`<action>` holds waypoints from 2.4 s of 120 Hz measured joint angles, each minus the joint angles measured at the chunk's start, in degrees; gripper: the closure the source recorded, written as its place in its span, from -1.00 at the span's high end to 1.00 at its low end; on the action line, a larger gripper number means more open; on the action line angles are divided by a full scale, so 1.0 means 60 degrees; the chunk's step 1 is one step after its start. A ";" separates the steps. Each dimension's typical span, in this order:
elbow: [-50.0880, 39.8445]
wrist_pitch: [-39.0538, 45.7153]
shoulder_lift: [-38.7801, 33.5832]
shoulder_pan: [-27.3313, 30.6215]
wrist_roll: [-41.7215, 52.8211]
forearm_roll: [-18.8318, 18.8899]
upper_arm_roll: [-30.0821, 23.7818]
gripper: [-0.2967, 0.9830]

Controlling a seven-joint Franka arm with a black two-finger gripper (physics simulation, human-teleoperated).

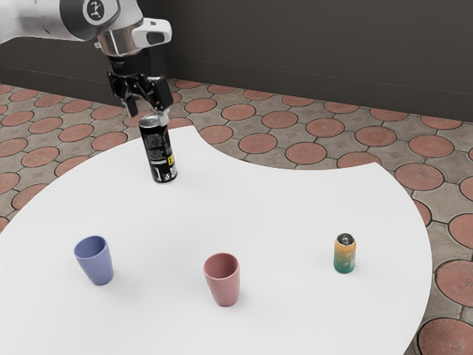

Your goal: Place the right cup onto the left cup

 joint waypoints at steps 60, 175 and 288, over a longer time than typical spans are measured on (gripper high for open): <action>-0.2678 0.0990 -0.1042 0.0457 -0.0089 -0.0178 -0.0812 0.54; -0.6291 0.5601 0.0198 -0.0238 -0.0444 -0.0869 -0.1903 0.54; -0.6211 0.6600 0.1255 -0.0271 -0.0600 -0.1010 -0.2216 -0.30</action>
